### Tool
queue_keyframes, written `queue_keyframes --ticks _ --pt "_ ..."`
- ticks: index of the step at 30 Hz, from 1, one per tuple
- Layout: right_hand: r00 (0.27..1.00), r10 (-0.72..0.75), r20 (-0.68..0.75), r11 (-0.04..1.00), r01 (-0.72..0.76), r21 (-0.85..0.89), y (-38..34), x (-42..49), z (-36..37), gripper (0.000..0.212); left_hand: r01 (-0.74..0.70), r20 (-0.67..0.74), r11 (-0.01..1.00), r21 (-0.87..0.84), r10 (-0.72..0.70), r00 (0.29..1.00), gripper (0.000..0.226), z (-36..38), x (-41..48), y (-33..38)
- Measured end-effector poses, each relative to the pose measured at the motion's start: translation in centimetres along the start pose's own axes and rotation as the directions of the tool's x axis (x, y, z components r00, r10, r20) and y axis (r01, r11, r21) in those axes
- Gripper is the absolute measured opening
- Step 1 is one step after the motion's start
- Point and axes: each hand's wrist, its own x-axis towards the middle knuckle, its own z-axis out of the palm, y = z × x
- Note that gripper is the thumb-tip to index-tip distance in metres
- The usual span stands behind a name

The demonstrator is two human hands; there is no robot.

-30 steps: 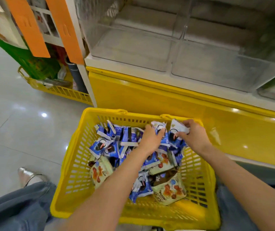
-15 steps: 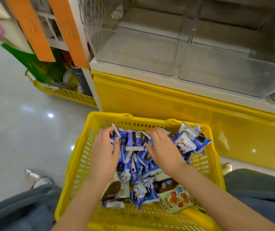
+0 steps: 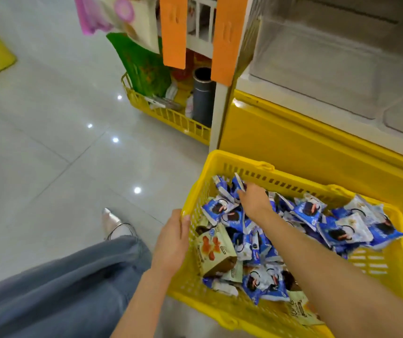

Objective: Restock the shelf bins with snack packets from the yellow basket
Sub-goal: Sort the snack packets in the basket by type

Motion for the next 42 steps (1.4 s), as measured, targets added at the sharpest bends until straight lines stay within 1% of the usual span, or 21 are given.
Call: queue_keyframes --ticks 3,5,7,8,10,12,13,14,16,17,19,20,22,24,25,28,32,34,38,40,42 --pt "0.995 -0.093 -0.044 0.992 0.089 -0.091 0.5 -0.4 -1.6 0.024 0.039 -0.013 0.995 -0.093 -0.040 0.999 0.024 -0.1 0.1 0.2" --pt "0.964 -0.237 -0.118 0.964 0.219 -0.150 1.1 -1.7 -3.2 0.026 0.029 -0.150 0.987 -0.159 -0.053 0.987 0.027 -0.3 -0.1 0.9" --pt "0.910 -0.386 -0.150 0.921 0.372 -0.113 1.2 -3.9 -4.8 0.029 -0.022 -0.244 0.977 -0.213 -0.031 0.969 0.028 -0.7 -0.3 1.9" --pt "0.894 -0.428 -0.135 0.904 0.425 -0.054 1.1 -5.1 -5.4 0.028 -0.037 -0.195 0.965 -0.259 -0.014 0.981 0.031 -1.0 -0.4 2.6" --pt "0.897 -0.443 -0.008 0.880 0.436 0.185 0.3 -7.8 -5.8 0.029 0.016 0.084 0.911 -0.411 0.020 0.996 0.046 -1.7 -0.4 4.0" --pt "0.873 -0.459 0.166 0.827 0.352 0.437 -0.7 -10.0 -5.4 0.032 0.071 0.322 0.891 -0.448 0.087 0.943 0.051 -1.9 -0.4 4.8" --pt "0.854 -0.474 0.217 0.806 0.322 0.496 -1.2 -10.5 -5.1 0.032 0.073 0.369 0.899 -0.432 0.102 0.924 0.044 -2.0 -0.4 5.0" --pt "0.842 -0.484 0.238 0.793 0.307 0.526 -1.6 -10.7 -4.9 0.031 0.074 0.370 0.897 -0.435 0.104 0.923 0.036 -2.1 -0.4 5.2" --pt "0.856 -0.479 0.192 0.783 0.318 0.535 -2.6 -10.0 -4.9 0.026 0.078 0.293 0.859 -0.506 0.086 0.952 0.020 -2.5 -0.4 5.0" --pt "0.884 -0.453 0.114 0.793 0.340 0.506 -2.7 -9.0 -4.9 0.023 0.072 0.241 0.847 -0.527 0.068 0.968 0.015 -2.7 -0.3 4.9" --pt "0.926 -0.370 -0.075 0.869 0.373 0.326 -2.4 -6.2 -4.5 0.018 0.083 0.164 0.827 -0.555 0.011 0.986 0.012 -3.4 -0.1 4.5" --pt "0.934 -0.338 -0.117 0.914 0.355 0.198 -2.3 -4.8 -3.9 0.021 0.094 0.131 0.817 -0.569 -0.022 0.991 0.012 -3.7 0.0 4.2" --pt "0.957 -0.286 -0.045 0.958 0.287 0.017 -2.2 -2.7 -1.9 0.041 0.103 0.065 0.835 -0.540 -0.081 0.995 0.012 -4.4 0.0 3.5" --pt "0.962 -0.270 0.051 0.958 0.273 -0.089 -2.3 -1.4 0.5 0.054 0.118 0.030 0.853 -0.509 -0.120 0.992 0.010 -4.8 -0.1 2.9" --pt "0.963 -0.261 0.063 0.957 0.266 -0.113 -2.5 -1.0 1.5 0.056 0.125 0.029 0.852 -0.508 -0.128 0.991 0.008 -5.0 -0.2 2.5" --pt "0.978 -0.206 0.017 0.969 0.207 -0.136 -2.8 -0.4 3.5 0.054 0.137 0.048 0.843 -0.520 -0.131 0.990 0.008 -5.5 -0.5 1.9" --pt "0.985 -0.173 0.012 0.955 0.171 -0.243 -2.9 0.1 3.1 0.037 0.156 0.068 0.786 -0.599 -0.145 0.987 0.005 -5.9 -0.5 1.5" --pt "0.982 -0.187 -0.007 0.962 0.181 -0.204 -3.0 -0.1 1.9 0.031 0.183 0.065 0.756 -0.629 -0.183 0.981 0.006 -5.7 -0.5 1.2" --pt "0.963 -0.227 -0.147 0.972 0.234 0.030 -3.3 -2.6 -0.7 0.032 0.269 0.062 0.640 -0.719 -0.326 0.943 0.003 -5.3 -0.5 1.2" --pt "0.943 -0.262 -0.203 0.953 0.286 0.098 -3.4 -4.4 -2.4 0.029 0.278 0.051 0.645 -0.712 -0.347 0.937 0.011 -5.0 -0.5 1.6" --pt "0.945 -0.291 -0.149 0.918 0.320 0.234 -3.8 -6.5 -4.0 0.026 0.258 0.030 0.643 -0.721 -0.344 0.939 0.014 -4.8 -0.6 1.9"
